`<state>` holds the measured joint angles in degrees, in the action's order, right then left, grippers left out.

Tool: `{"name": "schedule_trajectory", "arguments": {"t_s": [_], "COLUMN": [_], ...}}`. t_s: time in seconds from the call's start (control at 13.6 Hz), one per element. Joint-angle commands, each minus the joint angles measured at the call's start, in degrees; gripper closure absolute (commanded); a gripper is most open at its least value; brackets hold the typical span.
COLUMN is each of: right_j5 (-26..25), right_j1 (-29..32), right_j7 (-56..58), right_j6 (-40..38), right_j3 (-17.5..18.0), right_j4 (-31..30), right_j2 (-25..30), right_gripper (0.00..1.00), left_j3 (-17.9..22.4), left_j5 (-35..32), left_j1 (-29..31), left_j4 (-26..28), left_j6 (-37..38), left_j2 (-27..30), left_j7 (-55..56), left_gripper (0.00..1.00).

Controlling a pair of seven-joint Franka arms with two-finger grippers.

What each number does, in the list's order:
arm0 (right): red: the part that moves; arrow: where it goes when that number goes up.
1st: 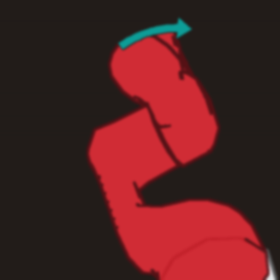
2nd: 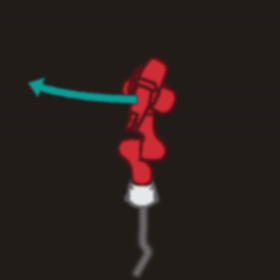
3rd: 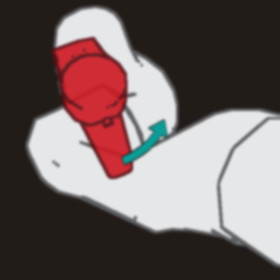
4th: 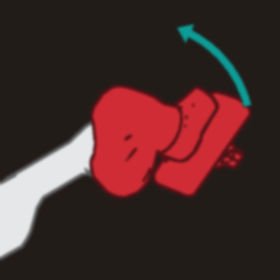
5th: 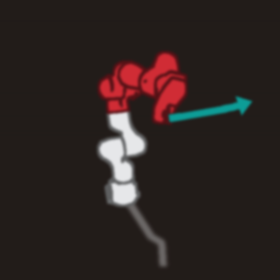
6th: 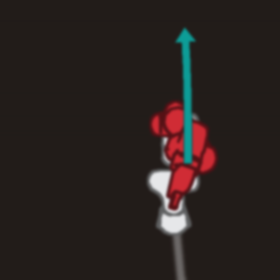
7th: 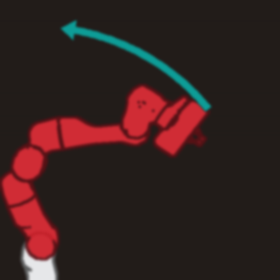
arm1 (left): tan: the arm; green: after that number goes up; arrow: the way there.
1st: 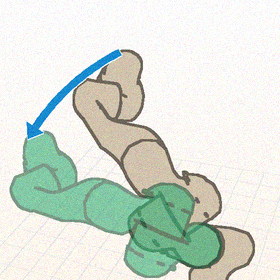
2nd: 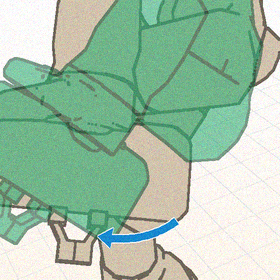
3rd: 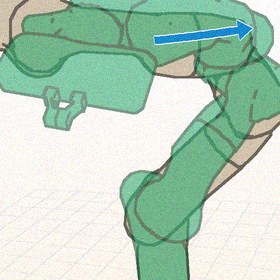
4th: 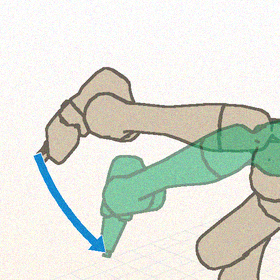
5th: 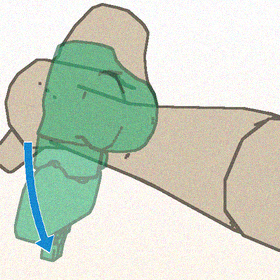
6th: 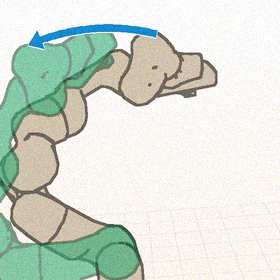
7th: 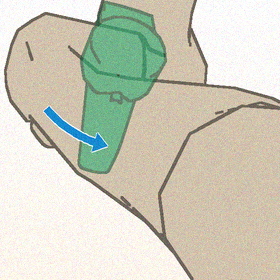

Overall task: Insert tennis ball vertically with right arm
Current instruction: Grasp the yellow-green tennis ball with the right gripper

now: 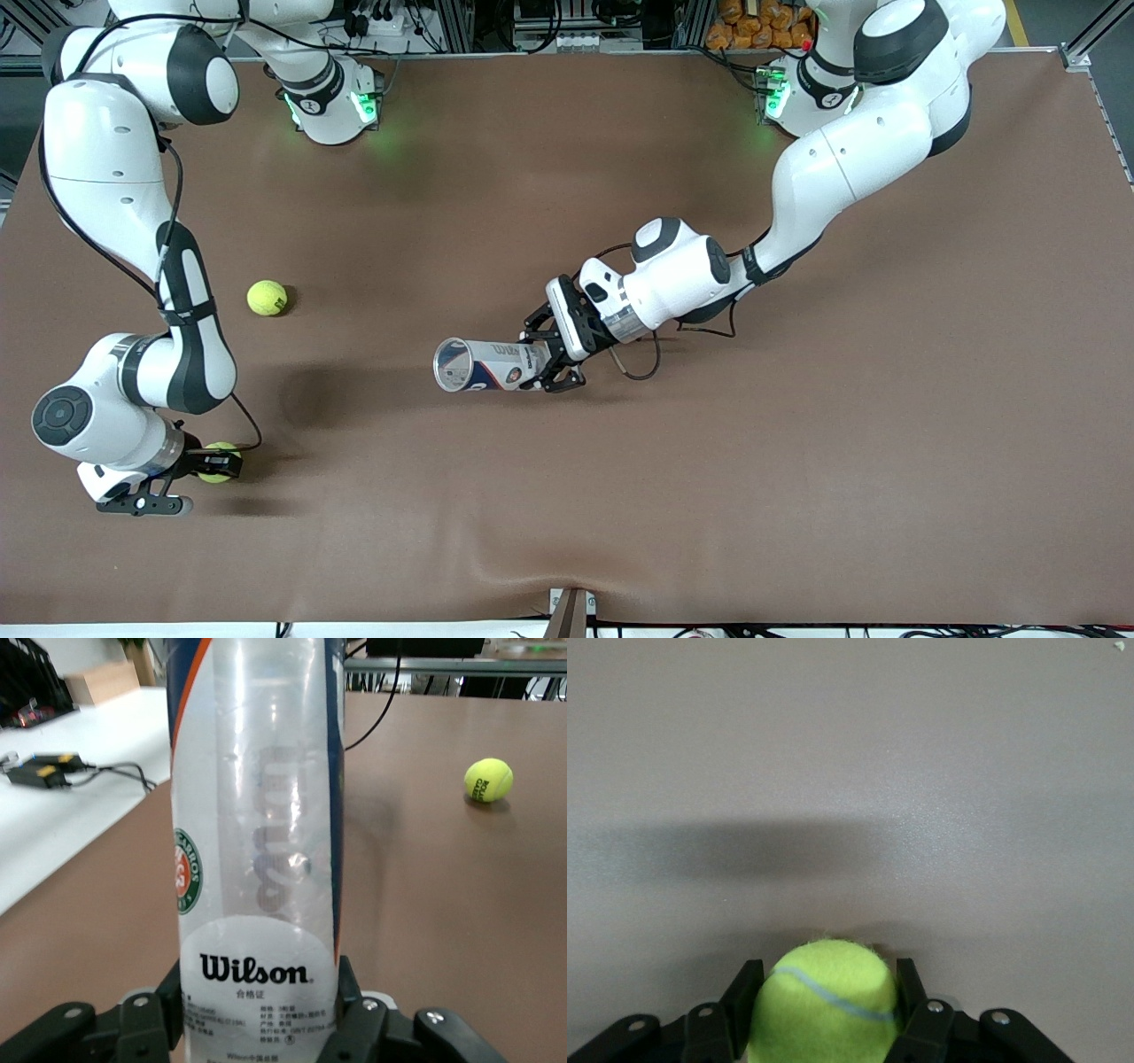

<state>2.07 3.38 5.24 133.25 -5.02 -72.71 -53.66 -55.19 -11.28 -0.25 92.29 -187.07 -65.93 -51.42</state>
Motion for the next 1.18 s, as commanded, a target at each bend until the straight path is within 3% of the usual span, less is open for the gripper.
{"name": "schedule_trajectory", "arguments": {"t_s": [0.0, 0.29, 0.51, 0.88, 1.1], "right_j5": [0.4, 0.6, 4.9, 4.9, 5.2], "right_j1": [0.4, 0.7, 0.8, -1.9, -5.0], "right_j7": [1.5, 1.6, 1.6, 0.4, -7.7], "right_j6": [-2.8, -9.0, -16.6, -27.1, -33.0], "right_j3": [0.9, 3.1, 3.4, 5.5, 5.5], "right_j4": [1.1, 1.2, 1.3, 1.2, 1.2], "right_j2": [1.5, 4.5, 8.3, 19.4, 24.1], "right_gripper": [1.0, 1.0, 1.0, 1.0, 1.0], "left_j3": [-4.5, -7.8, -9.1, -13.1, -13.6], "left_j5": [-4.4, -7.5, -10.4, -12.5, -12.3], "left_j1": [-0.8, 0.0, 0.7, 3.3, 3.5], "left_j4": [-1.9, -1.9, -1.9, -1.4, -1.5], "left_j6": [-5.2, -7.0, -7.5, -7.0, -5.2], "left_j2": [-7.1, -11.4, -14.4, -18.6, -18.7], "left_j7": [-1.3, -1.3, -1.3, 0.7, 3.6], "left_gripper": [0.35, 0.35, 0.35, 0.36, 0.35]}}
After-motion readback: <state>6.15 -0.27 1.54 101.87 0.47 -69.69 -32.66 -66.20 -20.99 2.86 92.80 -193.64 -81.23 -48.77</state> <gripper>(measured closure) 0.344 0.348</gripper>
